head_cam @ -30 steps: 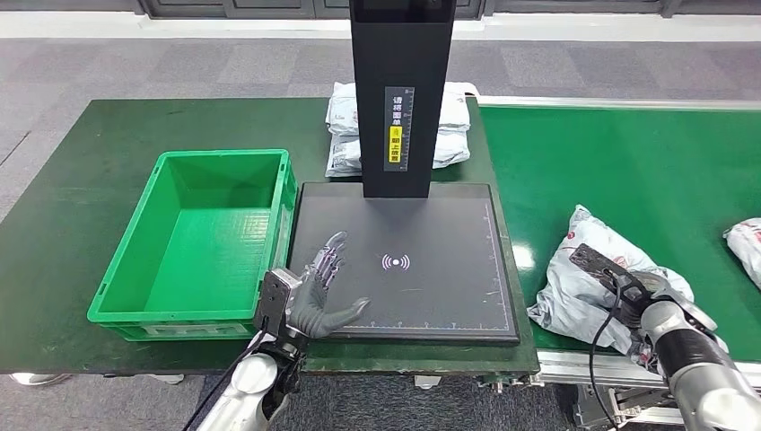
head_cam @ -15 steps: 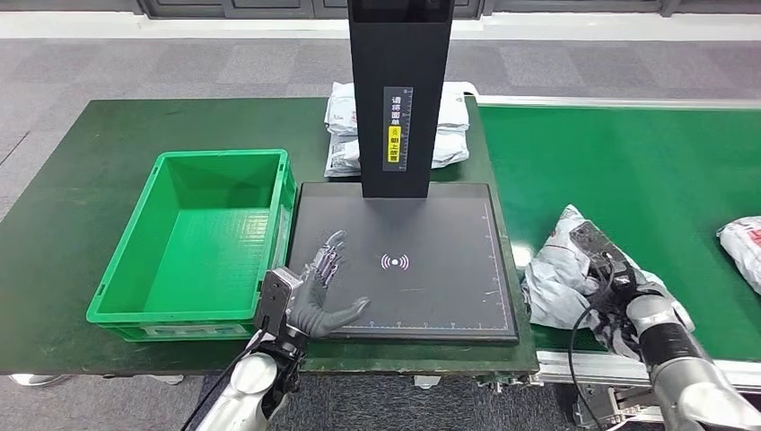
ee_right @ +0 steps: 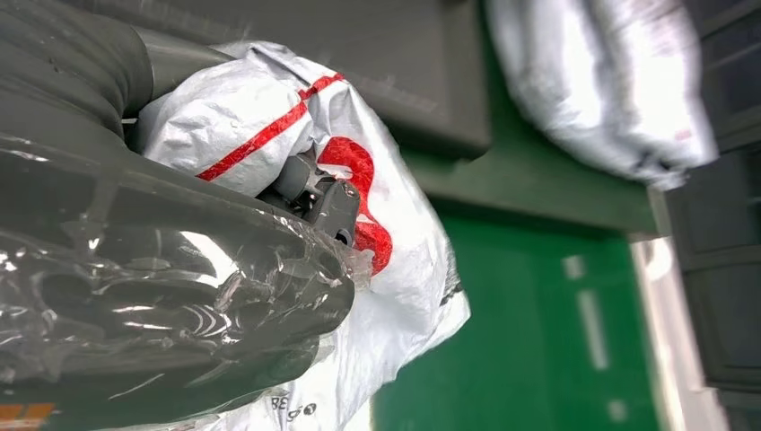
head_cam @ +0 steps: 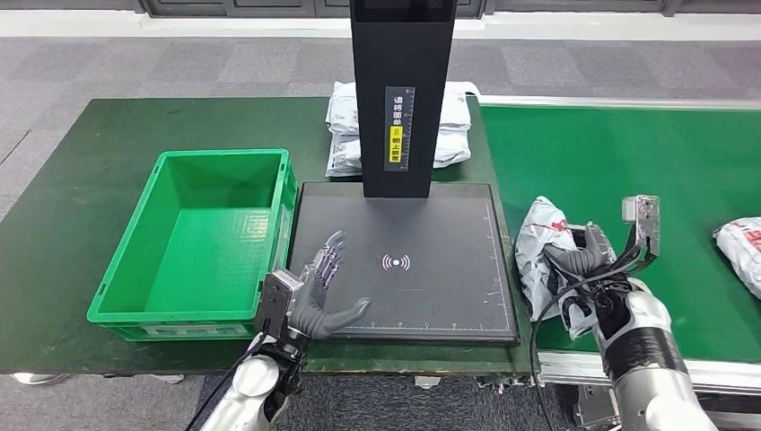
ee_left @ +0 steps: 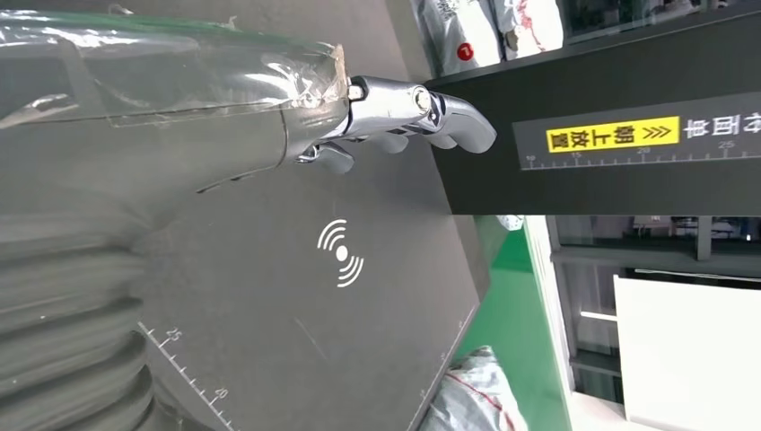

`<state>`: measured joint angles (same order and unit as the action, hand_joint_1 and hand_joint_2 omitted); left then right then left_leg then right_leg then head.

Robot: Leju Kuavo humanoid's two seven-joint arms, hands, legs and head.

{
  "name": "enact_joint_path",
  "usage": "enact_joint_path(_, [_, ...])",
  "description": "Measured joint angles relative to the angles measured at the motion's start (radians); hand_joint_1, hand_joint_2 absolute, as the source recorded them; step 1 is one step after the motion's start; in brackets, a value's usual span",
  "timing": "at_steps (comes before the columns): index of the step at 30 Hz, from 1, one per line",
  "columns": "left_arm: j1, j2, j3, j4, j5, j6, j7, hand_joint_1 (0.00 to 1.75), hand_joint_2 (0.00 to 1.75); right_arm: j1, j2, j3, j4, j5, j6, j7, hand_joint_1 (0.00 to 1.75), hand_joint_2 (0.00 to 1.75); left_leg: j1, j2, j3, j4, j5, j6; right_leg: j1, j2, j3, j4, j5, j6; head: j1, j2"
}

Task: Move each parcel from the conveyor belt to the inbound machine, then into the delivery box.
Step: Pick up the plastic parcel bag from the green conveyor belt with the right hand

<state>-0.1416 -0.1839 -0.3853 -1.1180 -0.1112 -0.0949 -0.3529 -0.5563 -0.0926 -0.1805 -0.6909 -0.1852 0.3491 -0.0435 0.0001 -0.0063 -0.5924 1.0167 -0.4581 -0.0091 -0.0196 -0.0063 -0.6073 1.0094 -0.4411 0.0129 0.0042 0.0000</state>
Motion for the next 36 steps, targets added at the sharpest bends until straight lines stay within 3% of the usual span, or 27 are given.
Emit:
enact_joint_path(5, [0.011, 0.000, 0.000, -0.001, 0.000, 0.002, -0.002, 0.00, 1.75, 0.068, 0.020, 0.036, -0.155, -0.156, -0.029, 0.040, 1.75, 1.75, 0.000, 0.000, -0.001, 0.000, 0.000, 0.000, 0.000, 0.000, -0.001, 0.000, 0.000, 0.000, 0.000, 0.000])
enact_joint_path(17, [0.018, 0.001, 0.000, 0.002, 0.008, 0.009, -0.007, 0.00, 1.75, 0.074, 0.034, 0.182, -0.319, -0.297, -0.041, 0.033, 1.75, 1.75, 0.000, 0.001, -0.002, 0.000, 0.000, 0.000, 0.000, 0.001, -0.002, 0.000, 0.000, 0.000, 0.000, 0.000])
enact_joint_path(29, [0.016, -0.001, -0.009, 0.017, 0.019, 0.009, -0.010, 0.00, 1.75, -0.048, 0.066, 0.351, -0.401, -0.365, -0.069, 0.050, 1.75, 1.75, 0.000, 0.001, -0.004, 0.000, 0.001, -0.001, 0.000, 0.001, -0.004, 0.001, 0.001, 0.000, 0.000, 0.000])
enact_joint_path(36, [-0.007, -0.023, -0.009, 0.031, 0.022, 0.004, -0.003, 0.00, 1.75, -0.266, 0.141, 0.477, -0.347, -0.401, -0.118, 0.098, 1.75, 1.75, 0.000, 0.004, -0.004, 0.000, 0.003, -0.001, 0.000, 0.005, -0.007, 0.001, 0.003, 0.000, 0.000, 0.000])
